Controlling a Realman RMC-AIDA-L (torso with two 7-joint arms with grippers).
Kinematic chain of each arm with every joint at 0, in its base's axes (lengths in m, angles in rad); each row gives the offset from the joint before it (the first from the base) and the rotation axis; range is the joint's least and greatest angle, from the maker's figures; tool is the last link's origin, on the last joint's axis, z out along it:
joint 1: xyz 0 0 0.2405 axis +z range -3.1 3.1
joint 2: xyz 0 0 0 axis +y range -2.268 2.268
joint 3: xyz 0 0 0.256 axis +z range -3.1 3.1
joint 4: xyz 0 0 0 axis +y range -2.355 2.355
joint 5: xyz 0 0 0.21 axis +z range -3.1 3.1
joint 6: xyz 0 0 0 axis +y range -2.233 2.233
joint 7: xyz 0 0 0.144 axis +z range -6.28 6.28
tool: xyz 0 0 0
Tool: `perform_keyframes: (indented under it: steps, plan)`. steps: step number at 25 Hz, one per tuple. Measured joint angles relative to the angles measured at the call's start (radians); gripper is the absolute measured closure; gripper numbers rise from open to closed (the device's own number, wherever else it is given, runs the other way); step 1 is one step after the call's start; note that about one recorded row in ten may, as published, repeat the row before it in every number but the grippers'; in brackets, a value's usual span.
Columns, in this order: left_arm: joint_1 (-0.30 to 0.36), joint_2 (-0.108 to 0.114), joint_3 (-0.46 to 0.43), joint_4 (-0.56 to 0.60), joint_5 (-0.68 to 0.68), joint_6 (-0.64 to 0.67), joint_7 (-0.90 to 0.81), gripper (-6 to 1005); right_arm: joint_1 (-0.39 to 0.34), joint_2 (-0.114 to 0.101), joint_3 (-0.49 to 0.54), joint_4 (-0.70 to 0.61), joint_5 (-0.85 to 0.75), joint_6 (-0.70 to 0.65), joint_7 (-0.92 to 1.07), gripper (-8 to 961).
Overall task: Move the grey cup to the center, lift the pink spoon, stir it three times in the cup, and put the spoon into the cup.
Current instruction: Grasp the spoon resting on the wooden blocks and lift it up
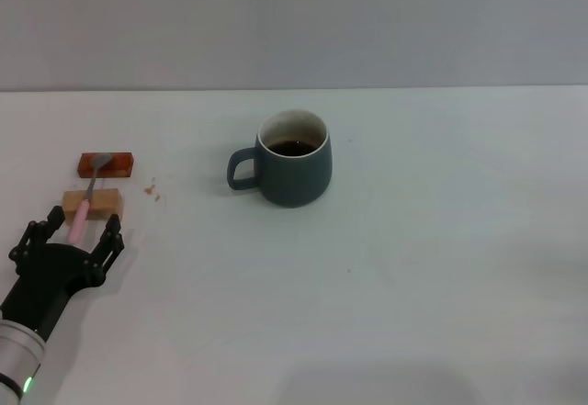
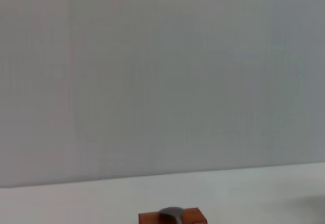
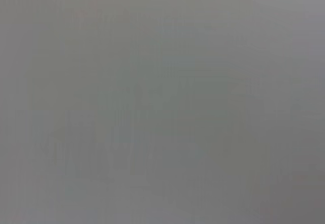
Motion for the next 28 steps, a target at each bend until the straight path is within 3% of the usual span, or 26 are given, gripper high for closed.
perform_keyframes:
  steps: [28]
  plan:
    - [-0.034, 0.0, -0.025, 0.012, -0.001, -0.066, 0.001, 365, -0.002, -0.003, -0.004, 0.0, 0.0, -0.001, 0.001, 955]
